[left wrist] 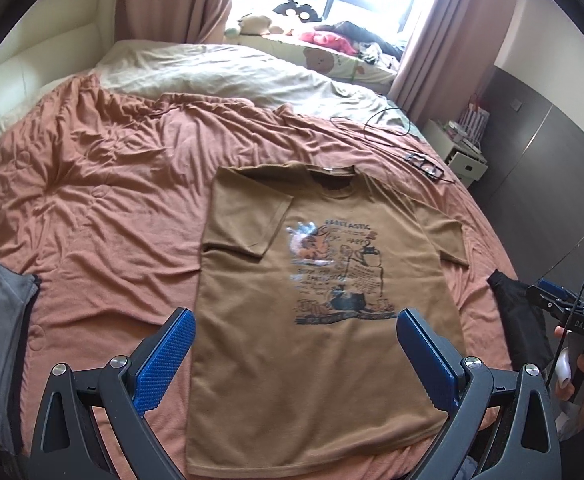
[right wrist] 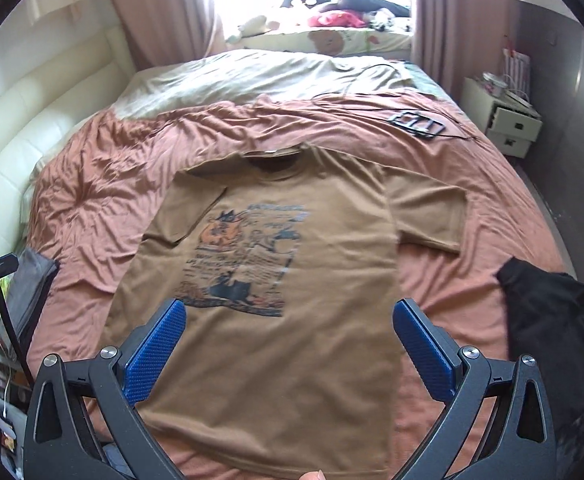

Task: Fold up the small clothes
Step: 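Lift both tools away from the shirt, then move the right tool to the shirt's other side edge and sleeve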

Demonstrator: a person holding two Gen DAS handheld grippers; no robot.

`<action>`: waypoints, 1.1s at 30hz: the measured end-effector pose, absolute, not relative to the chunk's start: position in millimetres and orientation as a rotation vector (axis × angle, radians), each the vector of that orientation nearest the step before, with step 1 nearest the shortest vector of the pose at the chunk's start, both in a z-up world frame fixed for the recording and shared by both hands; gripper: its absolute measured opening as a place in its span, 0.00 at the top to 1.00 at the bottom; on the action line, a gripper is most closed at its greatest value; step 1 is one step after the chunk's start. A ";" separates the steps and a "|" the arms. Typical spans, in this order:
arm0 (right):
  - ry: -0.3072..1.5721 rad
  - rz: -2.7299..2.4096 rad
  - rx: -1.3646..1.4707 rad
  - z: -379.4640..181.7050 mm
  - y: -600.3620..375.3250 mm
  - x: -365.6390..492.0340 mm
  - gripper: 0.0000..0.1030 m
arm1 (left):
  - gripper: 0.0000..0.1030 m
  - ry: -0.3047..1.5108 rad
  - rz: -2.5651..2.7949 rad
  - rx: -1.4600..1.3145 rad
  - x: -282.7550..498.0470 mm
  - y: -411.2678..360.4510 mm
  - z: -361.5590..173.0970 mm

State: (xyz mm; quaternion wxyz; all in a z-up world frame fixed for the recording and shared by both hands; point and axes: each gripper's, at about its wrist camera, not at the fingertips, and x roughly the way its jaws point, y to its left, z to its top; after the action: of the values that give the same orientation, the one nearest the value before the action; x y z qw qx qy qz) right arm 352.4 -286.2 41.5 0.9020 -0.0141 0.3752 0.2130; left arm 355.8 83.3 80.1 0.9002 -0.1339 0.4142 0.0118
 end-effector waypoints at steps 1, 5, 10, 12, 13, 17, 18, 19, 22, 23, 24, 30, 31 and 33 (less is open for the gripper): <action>0.772 0.431 -0.023 42.1 -294.4 352.1 0.00 | 0.02 0.854 0.022 -0.278 360.6 75.5 81.6; 0.747 0.401 0.025 42.2 -330.1 353.3 0.00 | 0.02 0.834 -0.004 -0.301 377.1 46.5 85.0; 0.754 0.374 0.055 36.1 -359.4 356.9 0.00 | 0.02 0.831 -0.033 -0.304 398.7 11.7 86.5; 0.745 0.359 0.067 33.8 -370.2 357.6 0.00 | 0.02 0.831 -0.033 -0.295 407.7 -1.6 86.9; 0.744 0.355 0.074 33.1 -375.2 360.9 0.00 | 0.02 0.833 -0.034 -0.291 412.0 -7.1 86.9; 0.730 0.321 0.108 28.1 -394.3 370.4 0.00 | 0.02 0.840 -0.048 -0.265 434.8 -30.9 84.4; 0.727 0.314 0.119 26.3 -397.8 372.8 0.00 | 0.02 0.845 -0.053 -0.257 440.5 -36.7 82.8; 0.725 0.309 0.127 25.3 -398.8 377.7 0.00 | 0.02 0.850 -0.059 -0.248 446.8 -42.5 81.2; 0.716 0.293 0.147 19.4 -405.3 386.7 0.00 | 0.02 0.853 -0.085 -0.223 463.0 -59.0 76.5; 0.714 0.288 0.151 18.1 -406.0 390.5 0.00 | 0.02 0.853 -0.091 -0.212 468.7 -64.5 75.1; 0.713 0.286 0.153 16.3 -406.3 396.2 0.00 | 0.02 0.854 -0.099 -0.200 474.9 -69.3 73.8; 0.712 0.271 0.160 5.3 -406.9 429.0 0.00 | 0.04 0.852 -0.143 -0.159 518.8 -99.1 65.1; 0.719 0.268 0.156 2.5 -407.9 435.5 0.00 | 0.04 0.849 -0.150 -0.160 526.6 -102.8 63.7; 0.719 0.271 0.157 -0.9 -408.5 449.5 0.02 | 0.06 0.840 -0.175 -0.169 543.4 -108.7 58.8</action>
State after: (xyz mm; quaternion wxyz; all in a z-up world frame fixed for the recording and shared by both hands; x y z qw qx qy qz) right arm 449.5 -408.5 -0.9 0.9241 0.0765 0.3505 0.1321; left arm 543.4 -108.6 58.8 0.9059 -0.0819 0.4068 -0.0846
